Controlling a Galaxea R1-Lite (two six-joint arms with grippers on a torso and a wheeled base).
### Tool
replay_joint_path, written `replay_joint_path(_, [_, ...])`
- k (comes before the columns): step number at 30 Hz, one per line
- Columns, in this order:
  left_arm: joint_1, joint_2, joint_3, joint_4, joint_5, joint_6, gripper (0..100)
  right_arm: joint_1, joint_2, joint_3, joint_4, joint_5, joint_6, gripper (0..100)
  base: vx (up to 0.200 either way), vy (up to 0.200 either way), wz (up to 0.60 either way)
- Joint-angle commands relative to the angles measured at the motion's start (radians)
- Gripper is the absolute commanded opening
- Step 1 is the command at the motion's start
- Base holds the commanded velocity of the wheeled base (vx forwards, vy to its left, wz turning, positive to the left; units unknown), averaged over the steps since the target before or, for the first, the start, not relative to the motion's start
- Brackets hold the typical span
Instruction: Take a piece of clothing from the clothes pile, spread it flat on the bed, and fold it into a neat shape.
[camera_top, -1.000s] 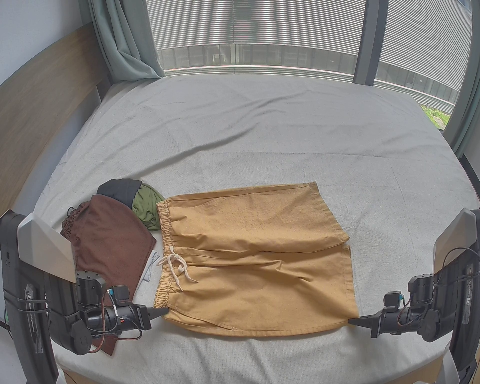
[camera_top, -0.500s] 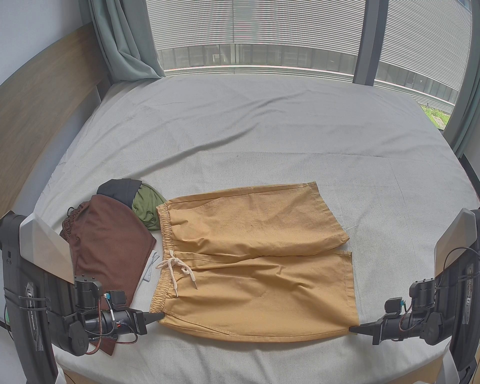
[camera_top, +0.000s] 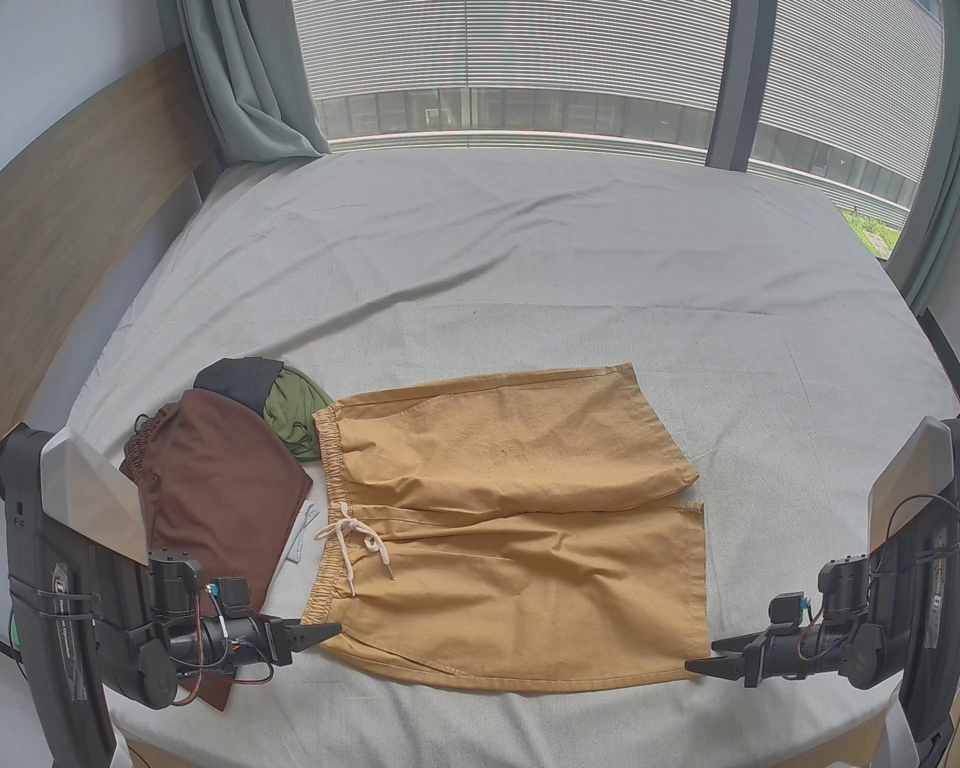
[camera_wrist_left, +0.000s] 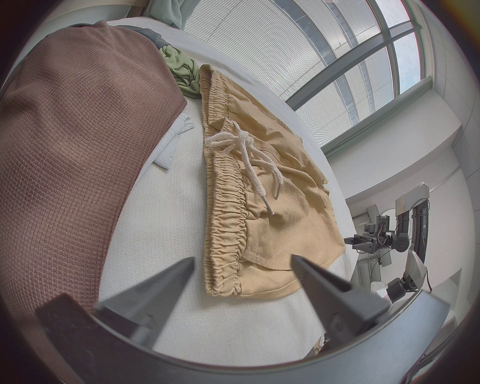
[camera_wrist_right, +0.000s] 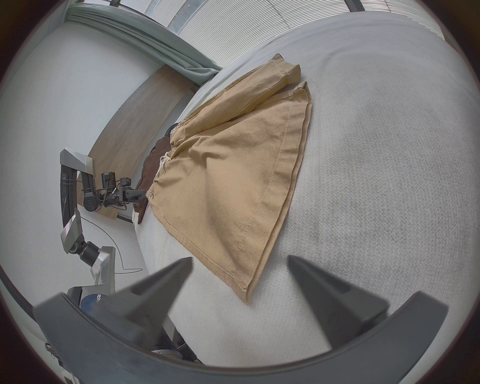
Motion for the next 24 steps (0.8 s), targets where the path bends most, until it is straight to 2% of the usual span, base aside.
replay_joint_path(1, [-0.001, -0.002, -0.002, -0.001, -0.002, -0.001, 100, 0.001, 0.001, -0.001, 0.000, 0.001, -0.001, 100, 0.000, 0.000, 0.00])
replay_joint_path(14, [-0.001, 0.006, -0.005, -0.001, -0.005, -0.001, 100, 0.009, 0.004, -0.010, 0.000, 0.004, 0.001, 100, 0.000, 0.000, 0.00])
replay_joint_path(15, [0.000, 0.004, -0.003, -0.001, -0.005, -0.001, 0, 0.009, 0.004, -0.010, 0.000, 0.004, 0.001, 100, 0.000, 0.000, 0.00])
replay_joint_path(24, [-0.009, 0.006, 0.007, -0.001, -0.007, 0.003, 0, 0.010, 0.011, -0.015, 0.000, 0.004, 0.002, 100, 0.000, 0.000, 0.00])
